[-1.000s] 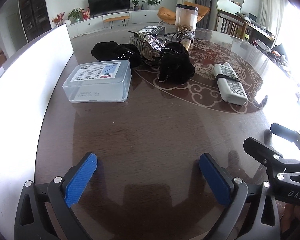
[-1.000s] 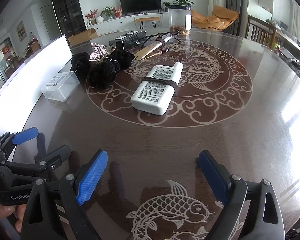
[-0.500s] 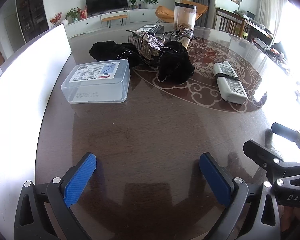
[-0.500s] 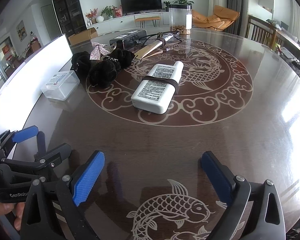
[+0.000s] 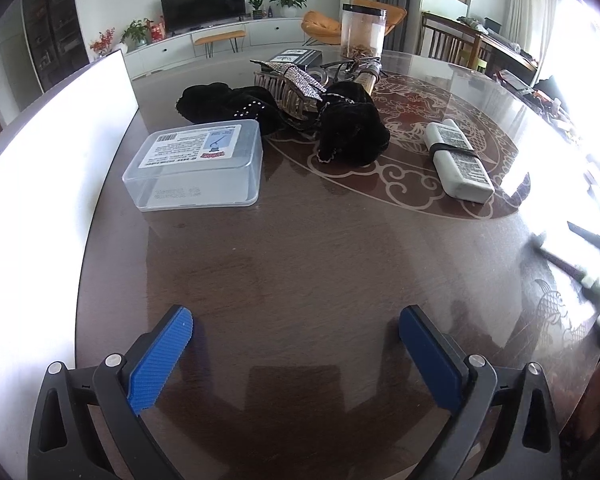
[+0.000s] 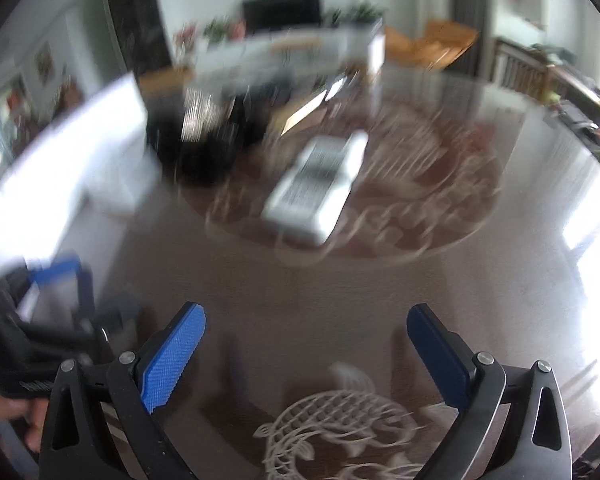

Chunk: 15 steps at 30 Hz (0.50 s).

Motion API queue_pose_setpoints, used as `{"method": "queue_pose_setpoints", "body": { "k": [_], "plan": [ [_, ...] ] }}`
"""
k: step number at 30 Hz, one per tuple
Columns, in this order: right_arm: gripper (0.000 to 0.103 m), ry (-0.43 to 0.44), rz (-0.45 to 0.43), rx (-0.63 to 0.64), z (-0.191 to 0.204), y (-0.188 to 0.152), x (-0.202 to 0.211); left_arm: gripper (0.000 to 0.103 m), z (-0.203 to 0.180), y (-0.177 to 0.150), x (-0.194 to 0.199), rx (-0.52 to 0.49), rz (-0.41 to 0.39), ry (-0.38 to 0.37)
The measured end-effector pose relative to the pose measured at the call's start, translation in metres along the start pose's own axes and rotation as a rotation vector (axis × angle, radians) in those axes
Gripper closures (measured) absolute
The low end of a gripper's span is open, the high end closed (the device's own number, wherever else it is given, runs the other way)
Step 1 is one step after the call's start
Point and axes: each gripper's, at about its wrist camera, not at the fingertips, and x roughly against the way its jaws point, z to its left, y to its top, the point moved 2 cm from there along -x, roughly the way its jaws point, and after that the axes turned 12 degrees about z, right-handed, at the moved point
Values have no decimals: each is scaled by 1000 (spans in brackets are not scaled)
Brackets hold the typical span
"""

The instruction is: Organize objects

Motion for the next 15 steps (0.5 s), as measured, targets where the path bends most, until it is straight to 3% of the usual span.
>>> {"method": "queue_pose_setpoints", "body": {
  "k": [3,8,10,15],
  "plan": [
    [2,-54,-153,-153,-34,-1,30,0,3,-2,1,12,-7,4],
    [2,73,-64,-428,-85,-10,6,0,3,-2,1,19,-14,8],
    [2,88,-57,-433,-84,-4,0,0,3,-2,1,21,-14,9],
    [2,97,-8,-219,-32,40,-18,0,4,-2,0,23,-15,10]
  ]
}}
